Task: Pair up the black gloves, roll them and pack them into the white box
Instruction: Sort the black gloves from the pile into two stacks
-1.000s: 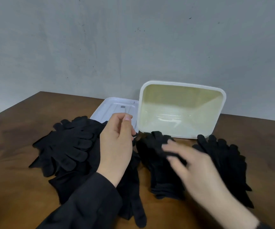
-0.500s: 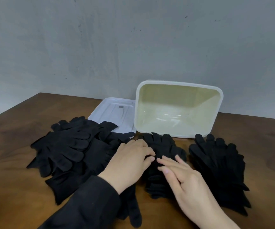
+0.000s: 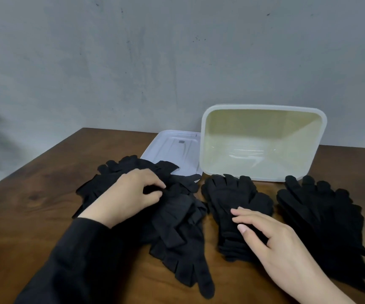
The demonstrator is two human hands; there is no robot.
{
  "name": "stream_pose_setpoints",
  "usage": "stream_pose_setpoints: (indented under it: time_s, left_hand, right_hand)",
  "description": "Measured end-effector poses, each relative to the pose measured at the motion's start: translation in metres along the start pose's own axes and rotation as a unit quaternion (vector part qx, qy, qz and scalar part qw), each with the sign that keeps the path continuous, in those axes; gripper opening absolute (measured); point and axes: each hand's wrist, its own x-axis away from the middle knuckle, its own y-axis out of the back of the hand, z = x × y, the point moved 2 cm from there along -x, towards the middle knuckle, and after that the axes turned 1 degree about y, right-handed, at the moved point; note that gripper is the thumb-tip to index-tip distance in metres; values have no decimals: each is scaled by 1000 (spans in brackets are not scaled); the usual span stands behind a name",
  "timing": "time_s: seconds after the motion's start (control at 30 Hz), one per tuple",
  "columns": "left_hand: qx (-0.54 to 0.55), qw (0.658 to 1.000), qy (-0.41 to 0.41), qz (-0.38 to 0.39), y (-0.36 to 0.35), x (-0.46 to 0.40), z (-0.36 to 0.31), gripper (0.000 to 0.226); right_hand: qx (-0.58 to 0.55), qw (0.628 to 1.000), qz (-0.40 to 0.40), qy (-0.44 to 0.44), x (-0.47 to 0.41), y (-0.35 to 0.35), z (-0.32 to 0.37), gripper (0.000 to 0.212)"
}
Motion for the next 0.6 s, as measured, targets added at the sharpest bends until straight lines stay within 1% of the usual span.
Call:
stream_pose_setpoints:
  time_s: [0.03, 0.07, 0.17, 0.23, 0.27, 0.33, 0.37, 0.4, 0.43, 0.47, 0.53, 0.57, 0.6]
  left_hand:
    - [-10, 999, -11, 33, -1, 2, 2, 22]
    - [-15, 999, -16, 50, -1, 3, 3, 24]
    - [-18, 999, -26, 39, -2, 2, -1, 15]
    - [-6, 1000, -28, 8, -2, 1, -2, 16]
    - [16, 999, -30, -17, -1, 1, -2, 16]
    - [91, 992, -15, -88, 5, 3, -5, 15]
    - [140, 982, 5, -128, 9, 4, -7, 14]
    - [205, 964, 26, -165, 13, 5, -10, 13]
    - [287, 938, 40, -192, 16, 6, -12, 13]
    - [372, 903, 50, -208, 18, 6, -14, 13]
    - [503, 837, 64, -204, 20, 7, -23, 7]
    - [539, 816, 71, -196, 19, 8, -29, 5]
    - [559, 803, 77, -190, 18, 8, -34, 6]
  right_hand:
    - [-1, 1000, 1, -3, 0, 0, 1, 22]
    - [-2, 1000, 3, -4, 0, 0, 1, 21]
    - [-3, 1000, 3, -8, 0, 1, 3, 21]
    - [-2, 1000, 5, -9, 0, 1, 3, 21]
    - [-1, 1000, 5, -9, 0, 1, 3, 21]
    - [-1, 1000, 6, -12, 0, 1, 3, 21]
    - [-2, 1000, 5, -12, 0, 1, 3, 21]
    - [-3, 1000, 4, -12, 0, 2, 3, 21]
    - [-4, 1000, 4, -11, 0, 2, 4, 21]
    - [-2, 1000, 5, -10, 0, 2, 4, 21]
    - [0, 1000, 5, -10, 0, 3, 5, 21]
    - [1, 1000, 5, -9, 0, 3, 6, 21]
    - [2, 1000, 5, -9, 0, 3, 7, 21]
